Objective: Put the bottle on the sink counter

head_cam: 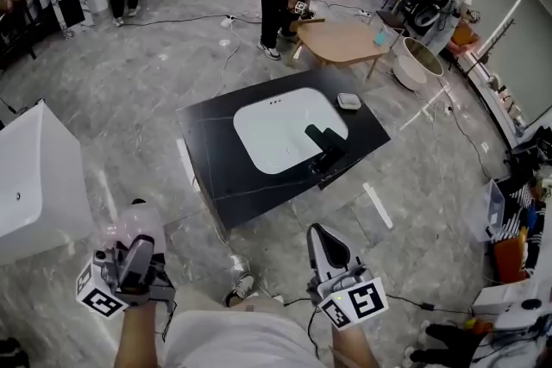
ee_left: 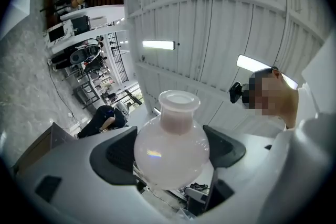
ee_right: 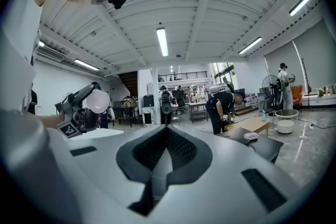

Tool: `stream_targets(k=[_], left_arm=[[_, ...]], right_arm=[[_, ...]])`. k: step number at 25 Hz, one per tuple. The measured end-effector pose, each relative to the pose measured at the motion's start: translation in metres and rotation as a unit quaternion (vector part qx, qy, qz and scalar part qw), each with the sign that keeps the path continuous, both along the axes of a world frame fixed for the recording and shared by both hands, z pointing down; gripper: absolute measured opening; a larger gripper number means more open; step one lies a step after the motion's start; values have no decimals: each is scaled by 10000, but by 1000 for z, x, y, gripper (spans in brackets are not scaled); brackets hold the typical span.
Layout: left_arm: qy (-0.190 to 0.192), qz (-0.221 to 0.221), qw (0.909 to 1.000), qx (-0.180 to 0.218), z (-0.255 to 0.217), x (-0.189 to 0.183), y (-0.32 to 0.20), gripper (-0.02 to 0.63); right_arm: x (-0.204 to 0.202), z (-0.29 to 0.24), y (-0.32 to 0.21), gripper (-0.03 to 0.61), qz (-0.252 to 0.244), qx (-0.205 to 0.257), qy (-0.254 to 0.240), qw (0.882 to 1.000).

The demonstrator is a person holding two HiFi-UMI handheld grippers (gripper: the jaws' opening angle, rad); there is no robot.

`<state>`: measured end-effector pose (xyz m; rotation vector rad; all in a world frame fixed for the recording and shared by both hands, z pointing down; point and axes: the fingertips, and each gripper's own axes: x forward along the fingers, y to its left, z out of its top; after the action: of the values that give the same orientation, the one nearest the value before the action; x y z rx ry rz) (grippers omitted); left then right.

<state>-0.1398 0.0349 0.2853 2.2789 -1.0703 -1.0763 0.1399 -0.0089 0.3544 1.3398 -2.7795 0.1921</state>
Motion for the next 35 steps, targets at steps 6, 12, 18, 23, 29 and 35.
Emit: stream_targets(k=[6, 12, 18, 23, 29, 35], left_arm=[[-161, 66, 9995, -249, 22, 19, -33, 393], [-160, 326, 9981, -499, 57, 27, -67, 393], [-160, 487, 9949, -867, 104, 32, -104, 393], [-586, 528, 9896, -1201, 146, 39, -134, 393], [-1143, 799, 9753, -1715, 219, 59, -161, 393], [-1675, 976, 9595, -2046, 276, 78, -183, 393]], right_arm=[[6, 16, -21, 9, -86, -210, -51, 9997], [8, 33, -37, 9, 78, -378, 39, 9992], [-2, 52, -48, 9, 83, -605, 140, 9980], [-7, 67, -59, 9, 85, -792, 202, 9966], [-9, 104, -64, 9, 31, -1181, 398, 9922], [-4, 130, -75, 9, 89, -1406, 454, 9890]])
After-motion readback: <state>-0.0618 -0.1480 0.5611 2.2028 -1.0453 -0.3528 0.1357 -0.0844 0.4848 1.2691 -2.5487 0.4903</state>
